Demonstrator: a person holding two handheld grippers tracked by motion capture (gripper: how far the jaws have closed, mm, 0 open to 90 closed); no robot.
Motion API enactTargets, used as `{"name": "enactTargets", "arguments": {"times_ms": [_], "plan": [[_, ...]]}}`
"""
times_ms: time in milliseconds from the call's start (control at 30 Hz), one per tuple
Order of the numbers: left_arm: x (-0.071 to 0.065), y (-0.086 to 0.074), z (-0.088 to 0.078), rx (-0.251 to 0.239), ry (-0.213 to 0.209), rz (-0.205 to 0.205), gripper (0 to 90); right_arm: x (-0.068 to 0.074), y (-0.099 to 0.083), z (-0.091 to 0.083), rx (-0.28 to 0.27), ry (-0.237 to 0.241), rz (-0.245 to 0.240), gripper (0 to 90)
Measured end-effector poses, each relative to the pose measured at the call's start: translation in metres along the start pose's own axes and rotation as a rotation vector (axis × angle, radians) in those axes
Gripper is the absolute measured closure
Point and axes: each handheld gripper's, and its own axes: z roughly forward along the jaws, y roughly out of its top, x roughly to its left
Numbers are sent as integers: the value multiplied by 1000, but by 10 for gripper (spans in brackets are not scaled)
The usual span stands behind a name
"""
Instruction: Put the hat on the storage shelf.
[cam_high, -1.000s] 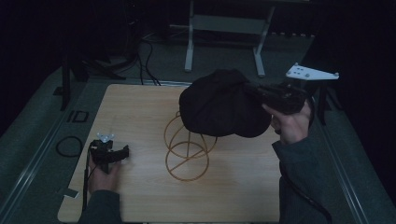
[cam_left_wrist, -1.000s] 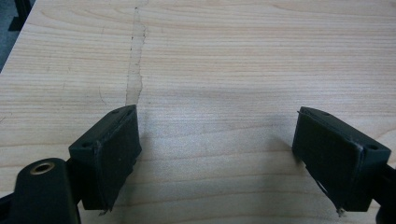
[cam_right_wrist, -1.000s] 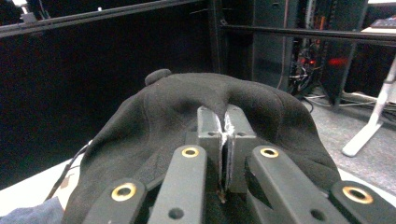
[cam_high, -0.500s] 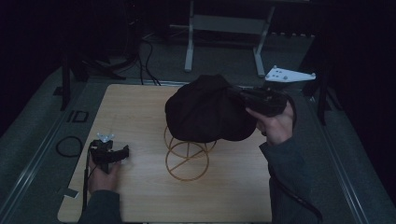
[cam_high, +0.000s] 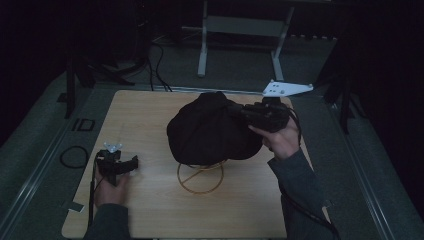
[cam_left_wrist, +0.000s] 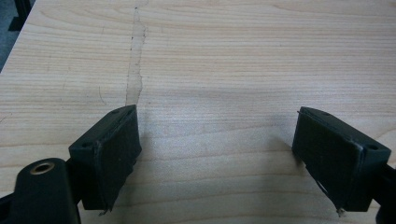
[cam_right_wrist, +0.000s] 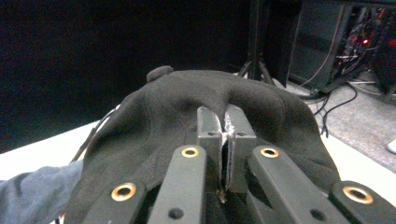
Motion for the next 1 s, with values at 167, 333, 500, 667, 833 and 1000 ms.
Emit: {"name": "enactTargets", "arguments": {"times_ms": [167, 333, 500, 667, 833, 1000], "plan": [[0, 0, 0, -1, 0, -1, 147, 3, -8, 7, 38, 30, -12, 870], [0, 0, 0, 0, 0, 0, 148, 4, -13, 11, 61, 47, -18, 868], [0, 0, 0, -1, 0, -1, 147, 4, -19, 16, 97, 75, -36, 862], [0, 0, 0, -1, 0, -2, 147, 6, -20, 19, 110, 84, -41, 856], [0, 0, 0, -1, 0, -1, 148, 7, -23, 22, 151, 109, -56, 783], [0, 0, 0, -1, 0, -1, 147, 6, -26, 24, 151, 128, -40, 687]]}}
